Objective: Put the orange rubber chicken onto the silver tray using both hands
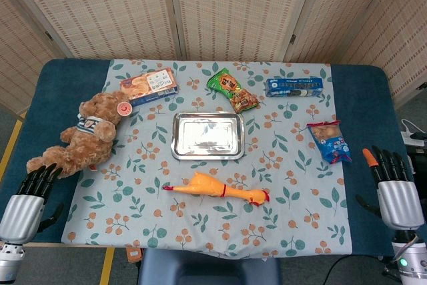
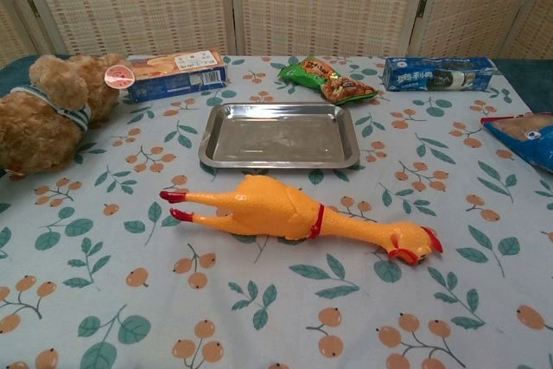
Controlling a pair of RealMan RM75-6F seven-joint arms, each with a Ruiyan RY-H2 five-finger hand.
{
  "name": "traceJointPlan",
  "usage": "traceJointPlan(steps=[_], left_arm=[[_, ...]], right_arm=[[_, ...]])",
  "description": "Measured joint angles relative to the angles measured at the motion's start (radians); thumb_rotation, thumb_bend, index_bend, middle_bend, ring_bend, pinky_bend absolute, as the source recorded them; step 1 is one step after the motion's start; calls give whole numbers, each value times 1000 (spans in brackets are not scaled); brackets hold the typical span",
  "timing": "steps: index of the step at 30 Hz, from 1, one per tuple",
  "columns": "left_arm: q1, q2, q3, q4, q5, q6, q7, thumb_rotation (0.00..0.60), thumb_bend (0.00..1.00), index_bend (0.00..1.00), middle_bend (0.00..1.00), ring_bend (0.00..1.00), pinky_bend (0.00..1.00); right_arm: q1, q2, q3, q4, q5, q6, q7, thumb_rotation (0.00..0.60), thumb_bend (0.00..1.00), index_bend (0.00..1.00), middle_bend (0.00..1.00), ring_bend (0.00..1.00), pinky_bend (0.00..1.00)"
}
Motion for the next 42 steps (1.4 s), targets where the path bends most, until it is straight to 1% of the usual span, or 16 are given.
traceJointPlan(steps=[6, 9, 14, 17, 19, 20, 22, 24, 26, 28, 32, 35, 38, 42], left_arm=[[-5, -1, 0, 1, -6, -14, -4, 600, 381, 0, 3, 0, 112], [-7, -1, 1, -1, 0, -11, -6, 600, 381, 0, 2, 0, 111], [-7, 0, 6, -2, 4, -13, -21, 600, 382, 0, 3, 0, 112], [-12, 1, 12, -2, 5, -31, -26, 600, 383, 0, 5, 0, 112], [-16, 1, 15, -1, 5, -43, -26, 600, 381, 0, 5, 0, 112], [-18, 1, 17, -1, 4, -49, -29, 600, 380, 0, 5, 0, 112], [-20, 3, 18, -1, 4, -52, -36, 600, 381, 0, 5, 0, 112], [-21, 5, 18, -2, 5, -50, -45, 600, 382, 0, 5, 0, 112], [-21, 8, 18, -3, 7, -45, -55, 600, 383, 0, 6, 0, 112], [-21, 11, 18, -3, 10, -41, -64, 600, 384, 0, 6, 0, 113], [-22, 17, 19, -3, 10, -41, -82, 600, 385, 0, 6, 1, 112], [-24, 19, 21, -2, 8, -46, -92, 600, 384, 0, 7, 1, 113], [-25, 23, 21, 1, 3, -52, -105, 600, 384, 0, 7, 1, 113], [-26, 28, 18, 2, -2, -51, -118, 600, 385, 0, 8, 1, 114]], right_arm=[[2, -1, -8, 0, -17, -3, 1, 600, 112, 0, 0, 0, 0], [8, -2, -23, -4, -32, -24, 13, 600, 112, 0, 0, 0, 0], [40, 0, -62, -28, -69, -112, 77, 600, 112, 0, 0, 0, 0], [75, -15, -68, -49, -75, -177, 102, 600, 114, 3, 3, 0, 6], [100, -24, -66, -67, -70, -222, 96, 600, 119, 34, 45, 0, 41], [118, -30, -64, -80, -63, -255, 90, 600, 123, 60, 85, 8, 81], [151, -41, -57, -100, -49, -310, 77, 600, 129, 97, 129, 37, 130], [195, -67, -41, -120, -21, -372, 44, 600, 133, 160, 182, 95, 189], [226, -107, -21, -132, 17, -406, -8, 600, 142, 261, 253, 156, 243], [244, -149, -3, -138, 60, -422, -64, 600, 148, 314, 282, 173, 259], [296, -253, 38, -144, 182, -463, -210, 600, 172, 326, 284, 175, 265], [339, -326, 61, -141, 271, -492, -292, 600, 180, 333, 285, 175, 265], [378, -387, 78, -133, 343, -513, -355, 600, 185, 348, 287, 175, 265], [420, -444, 89, -121, 409, -530, -407, 600, 187, 349, 287, 182, 271]])
